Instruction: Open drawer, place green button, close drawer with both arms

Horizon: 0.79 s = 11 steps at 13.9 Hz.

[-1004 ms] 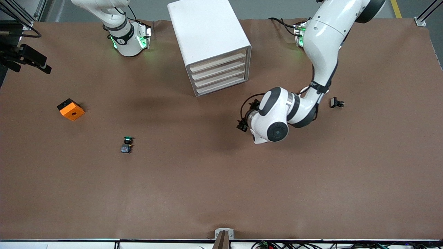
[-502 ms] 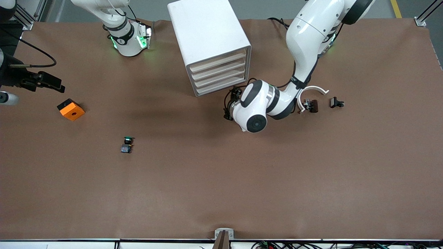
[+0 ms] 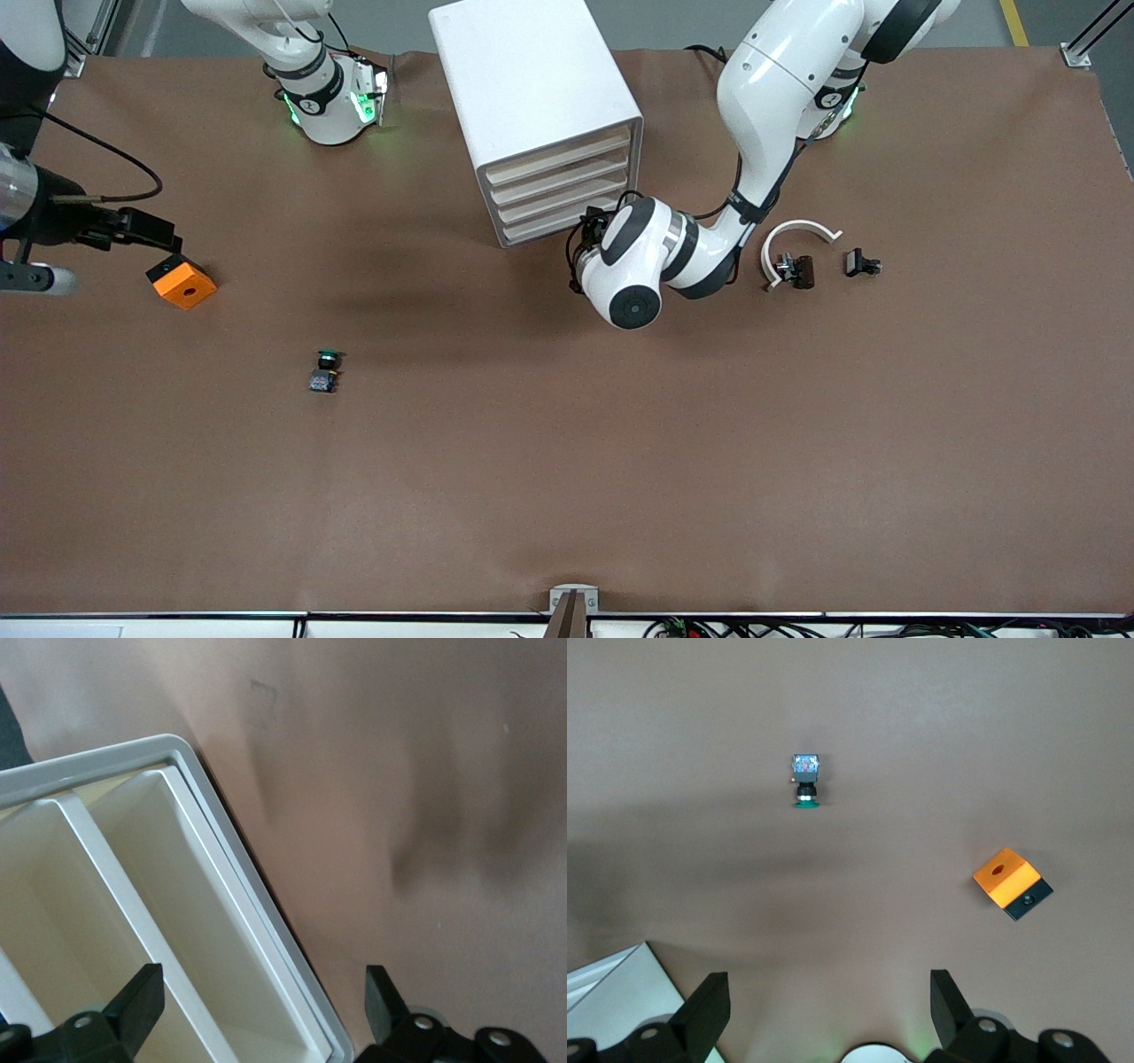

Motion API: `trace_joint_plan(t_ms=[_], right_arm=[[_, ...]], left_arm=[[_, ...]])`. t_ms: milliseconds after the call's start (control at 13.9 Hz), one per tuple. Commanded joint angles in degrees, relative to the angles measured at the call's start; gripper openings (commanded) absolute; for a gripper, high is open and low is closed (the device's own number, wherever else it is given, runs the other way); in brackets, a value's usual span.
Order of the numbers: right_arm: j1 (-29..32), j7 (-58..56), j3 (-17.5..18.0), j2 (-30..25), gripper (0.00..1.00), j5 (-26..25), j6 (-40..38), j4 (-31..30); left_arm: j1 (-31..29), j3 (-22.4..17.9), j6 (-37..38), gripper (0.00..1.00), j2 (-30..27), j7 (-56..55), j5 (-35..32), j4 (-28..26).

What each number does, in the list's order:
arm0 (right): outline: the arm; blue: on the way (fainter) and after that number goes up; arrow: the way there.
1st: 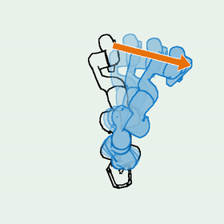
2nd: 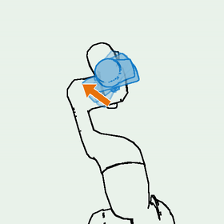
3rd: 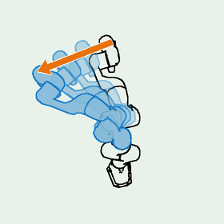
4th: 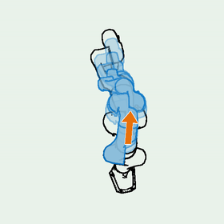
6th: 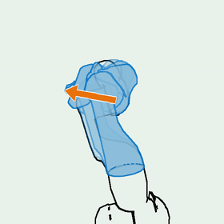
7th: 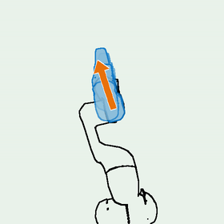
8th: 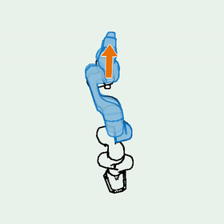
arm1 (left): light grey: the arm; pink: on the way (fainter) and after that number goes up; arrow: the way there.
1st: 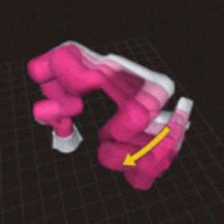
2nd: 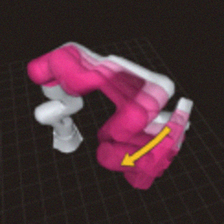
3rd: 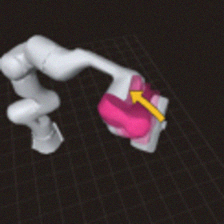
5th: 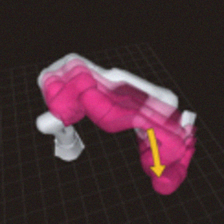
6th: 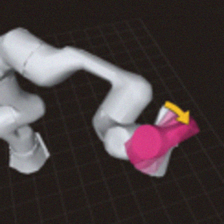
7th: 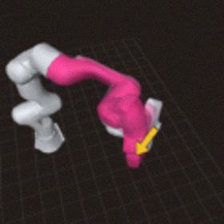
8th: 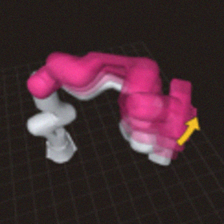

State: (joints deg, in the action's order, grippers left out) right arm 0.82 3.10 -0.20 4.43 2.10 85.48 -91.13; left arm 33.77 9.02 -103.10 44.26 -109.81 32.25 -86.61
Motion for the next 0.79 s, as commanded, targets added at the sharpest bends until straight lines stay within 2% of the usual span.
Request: trace_joint_plan(t_ms=[0, 143, 430, 717], right_arm=[[0.0, -0.2, 0.3, -0.7, 1.0, 1.8, 5.8, -7.0], [-0.7, 0.1, 0.4, -1.5, 1.0, 2.4, 9.9, -11.4], [-0.9, 0.9, 0.4, -3.6, 1.0, 6.1, 20.9, -22.3], [-3.4, 6.5, 0.4, -3.7, 1.0, 6.5, 31.6, -30.4]], left_arm=[[-0.7, -0.1, 0.9, 1.0, 1.4, -1.8, 4.2, 0.1], [-2.5, -0.2, 0.9, 1.0, 2.7, -2.3, 8.7, 0.1], [-2.8, -0.2, 1.7, 1.0, 3.7, -4.4, 10.9, 0.1], [-2.7, -0.2, 5.5, 1.0, 5.0, -11.5, 12.3, 0.2]])
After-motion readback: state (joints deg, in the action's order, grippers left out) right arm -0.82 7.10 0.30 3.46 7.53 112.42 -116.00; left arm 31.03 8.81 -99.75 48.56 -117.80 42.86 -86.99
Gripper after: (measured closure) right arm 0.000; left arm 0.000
